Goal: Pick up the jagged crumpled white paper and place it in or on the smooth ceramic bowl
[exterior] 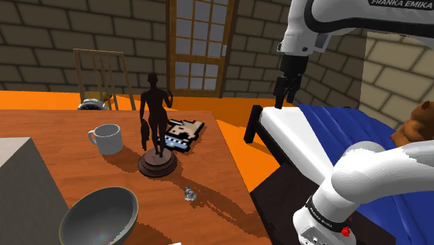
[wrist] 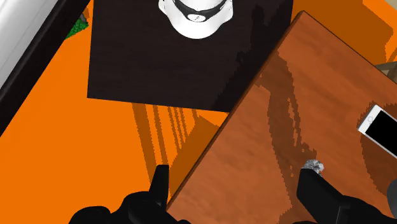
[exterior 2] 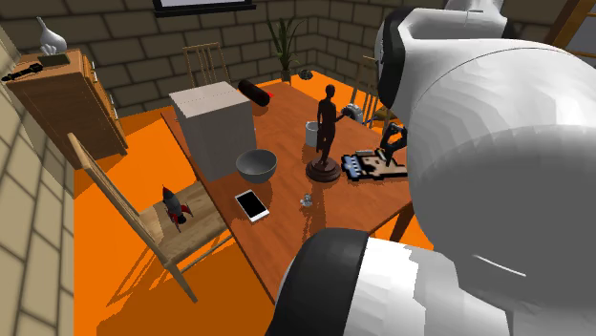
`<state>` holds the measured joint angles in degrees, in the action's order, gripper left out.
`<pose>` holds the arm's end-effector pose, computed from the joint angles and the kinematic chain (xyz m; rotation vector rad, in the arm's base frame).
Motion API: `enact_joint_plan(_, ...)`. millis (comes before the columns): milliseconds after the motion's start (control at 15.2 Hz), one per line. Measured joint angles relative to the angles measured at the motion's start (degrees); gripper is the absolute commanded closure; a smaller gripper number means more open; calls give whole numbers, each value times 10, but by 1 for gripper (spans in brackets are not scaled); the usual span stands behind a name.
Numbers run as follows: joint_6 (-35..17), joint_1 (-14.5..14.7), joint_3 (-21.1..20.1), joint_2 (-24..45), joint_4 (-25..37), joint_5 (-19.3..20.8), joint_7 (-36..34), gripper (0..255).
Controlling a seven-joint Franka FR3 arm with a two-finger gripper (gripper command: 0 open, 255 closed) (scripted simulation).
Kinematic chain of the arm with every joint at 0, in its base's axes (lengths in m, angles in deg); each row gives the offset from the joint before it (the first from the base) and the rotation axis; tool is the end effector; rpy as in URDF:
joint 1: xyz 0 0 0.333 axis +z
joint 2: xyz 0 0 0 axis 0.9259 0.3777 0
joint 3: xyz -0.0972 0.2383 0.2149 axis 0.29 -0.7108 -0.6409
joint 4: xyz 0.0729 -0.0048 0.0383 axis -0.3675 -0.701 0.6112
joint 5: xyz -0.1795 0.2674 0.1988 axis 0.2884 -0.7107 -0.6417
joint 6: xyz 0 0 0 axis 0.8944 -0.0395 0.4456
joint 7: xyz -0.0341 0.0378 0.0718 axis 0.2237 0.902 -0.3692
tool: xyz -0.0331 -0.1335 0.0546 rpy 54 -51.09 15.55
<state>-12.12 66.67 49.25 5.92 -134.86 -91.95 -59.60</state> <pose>0.2606 0.0255 0.5486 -3.1104 -0.0983 0.2318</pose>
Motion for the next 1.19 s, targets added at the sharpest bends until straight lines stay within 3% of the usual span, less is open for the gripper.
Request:
enact_joint_plan(264, -33, 7, -16, 4, -24, -18, -17, 0)
enact_joint_plan(792, -181, 36, -81, 45, -109, -89, -74, 0)
enact_joint_plan(1188, -307, 58, -139, 126, -132, -136, -115, 0)
